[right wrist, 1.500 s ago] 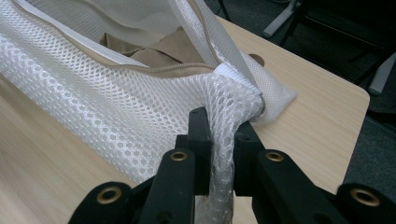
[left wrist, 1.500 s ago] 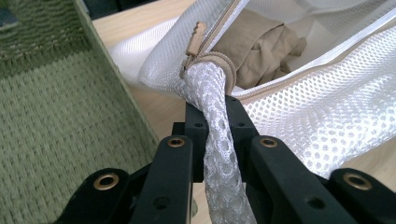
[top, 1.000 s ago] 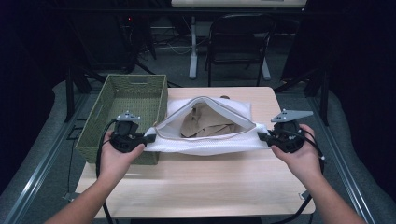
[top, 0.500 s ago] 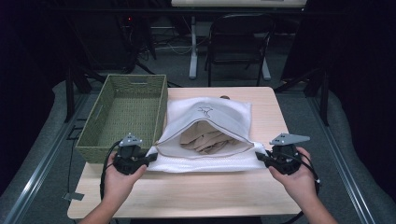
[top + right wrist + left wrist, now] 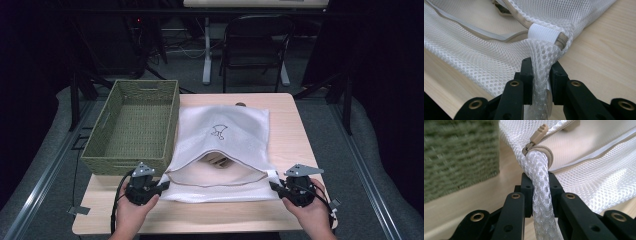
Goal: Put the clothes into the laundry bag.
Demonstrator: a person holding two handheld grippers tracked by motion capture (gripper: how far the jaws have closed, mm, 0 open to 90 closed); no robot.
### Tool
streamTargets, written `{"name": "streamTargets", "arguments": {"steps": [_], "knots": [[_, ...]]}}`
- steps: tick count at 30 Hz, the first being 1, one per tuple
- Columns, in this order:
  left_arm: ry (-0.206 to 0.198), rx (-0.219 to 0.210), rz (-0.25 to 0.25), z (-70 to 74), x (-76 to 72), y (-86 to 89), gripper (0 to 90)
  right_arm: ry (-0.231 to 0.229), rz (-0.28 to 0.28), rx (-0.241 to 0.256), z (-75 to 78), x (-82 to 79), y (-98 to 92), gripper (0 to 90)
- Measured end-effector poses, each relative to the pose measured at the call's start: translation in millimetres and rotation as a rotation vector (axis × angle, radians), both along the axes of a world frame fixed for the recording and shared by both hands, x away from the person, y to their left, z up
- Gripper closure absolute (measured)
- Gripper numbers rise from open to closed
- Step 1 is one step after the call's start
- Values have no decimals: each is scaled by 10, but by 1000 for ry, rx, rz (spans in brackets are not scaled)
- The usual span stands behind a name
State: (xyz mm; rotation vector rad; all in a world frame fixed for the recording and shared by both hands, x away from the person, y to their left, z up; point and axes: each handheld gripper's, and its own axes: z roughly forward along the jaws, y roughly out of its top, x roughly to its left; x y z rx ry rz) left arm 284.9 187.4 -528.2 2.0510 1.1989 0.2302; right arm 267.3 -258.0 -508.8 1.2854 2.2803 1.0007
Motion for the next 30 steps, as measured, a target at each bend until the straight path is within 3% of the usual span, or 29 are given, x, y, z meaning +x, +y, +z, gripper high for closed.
{"name": "streamTargets", "arguments": {"steps": [5,7,9,16,22,27,30], "knots": [[0,-3,-10,-106,-25,0,789,12,-9,-3,-116,-29,9,754],[12,-15,-14,-162,-23,8,783,26,-18,-10,-146,-31,0,752],[24,-10,-12,-223,-25,12,780,33,-21,12,-207,-24,-4,750],[59,6,-14,-348,-33,-13,782,84,-42,20,-427,-28,-13,747],[82,-34,0,-386,-30,2,754,110,-59,47,-494,-47,-52,720],[65,-18,11,-373,-36,14,609,50,-38,56,-478,-83,-41,557],[44,-16,21,-334,-44,35,519,11,-29,26,-452,-104,-29,475]]}}
